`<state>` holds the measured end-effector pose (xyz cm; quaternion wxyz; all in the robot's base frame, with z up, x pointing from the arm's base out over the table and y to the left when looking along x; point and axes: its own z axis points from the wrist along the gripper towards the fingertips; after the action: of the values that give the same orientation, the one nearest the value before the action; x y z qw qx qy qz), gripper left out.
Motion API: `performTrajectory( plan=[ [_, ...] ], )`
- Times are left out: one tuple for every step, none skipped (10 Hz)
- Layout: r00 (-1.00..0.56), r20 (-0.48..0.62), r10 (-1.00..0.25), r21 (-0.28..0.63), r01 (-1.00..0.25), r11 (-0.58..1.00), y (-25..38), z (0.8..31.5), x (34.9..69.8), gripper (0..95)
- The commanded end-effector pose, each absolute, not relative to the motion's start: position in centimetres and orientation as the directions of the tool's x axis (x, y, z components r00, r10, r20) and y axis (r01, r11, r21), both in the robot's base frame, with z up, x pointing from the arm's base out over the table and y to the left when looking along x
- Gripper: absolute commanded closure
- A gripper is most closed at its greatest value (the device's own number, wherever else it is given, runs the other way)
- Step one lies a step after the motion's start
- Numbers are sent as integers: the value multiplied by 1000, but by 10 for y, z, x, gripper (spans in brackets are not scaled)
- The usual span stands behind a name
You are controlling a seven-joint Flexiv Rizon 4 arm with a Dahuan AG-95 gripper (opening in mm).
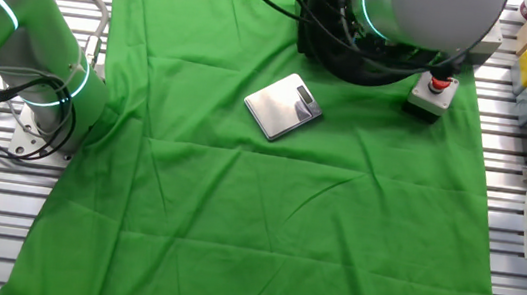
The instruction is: Rotate the steering wheel 90 degrees clockwise
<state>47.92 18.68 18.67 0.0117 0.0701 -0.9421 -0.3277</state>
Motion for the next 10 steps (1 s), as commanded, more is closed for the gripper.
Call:
performTrajectory(
  plan=[
    [-983,-23,-184,609,-160,777,179,189,481,950],
    [-980,-20,-198,603,-169,780,176,190,482,950],
    [-974,-14,-227,593,-191,782,169,192,483,950],
    [-971,-11,-239,584,-201,787,166,193,483,950],
    [-966,-11,-257,565,-218,796,163,194,483,950],
    [-963,-14,-271,547,-234,804,161,194,483,950],
    [-962,-17,-274,545,-239,804,160,194,483,950],
    [-961,-18,-275,542,-241,805,159,193,483,950],
    [-961,-19,-278,537,-244,807,158,192,482,950],
    [-961,-19,-277,537,-244,808,158,191,482,950]
  ],
)
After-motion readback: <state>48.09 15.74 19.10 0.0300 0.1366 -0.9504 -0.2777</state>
